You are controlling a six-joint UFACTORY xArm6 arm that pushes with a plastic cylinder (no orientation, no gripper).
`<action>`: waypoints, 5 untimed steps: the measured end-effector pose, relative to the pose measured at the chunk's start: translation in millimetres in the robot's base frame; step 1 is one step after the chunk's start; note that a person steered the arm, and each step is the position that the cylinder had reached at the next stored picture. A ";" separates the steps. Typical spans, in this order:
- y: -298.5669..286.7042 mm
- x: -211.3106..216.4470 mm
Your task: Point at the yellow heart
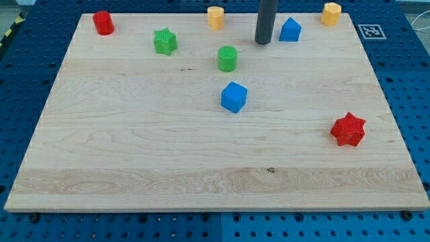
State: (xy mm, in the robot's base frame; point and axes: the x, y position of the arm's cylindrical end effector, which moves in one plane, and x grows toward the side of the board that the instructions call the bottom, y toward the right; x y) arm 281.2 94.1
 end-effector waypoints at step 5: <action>-52.4 0.0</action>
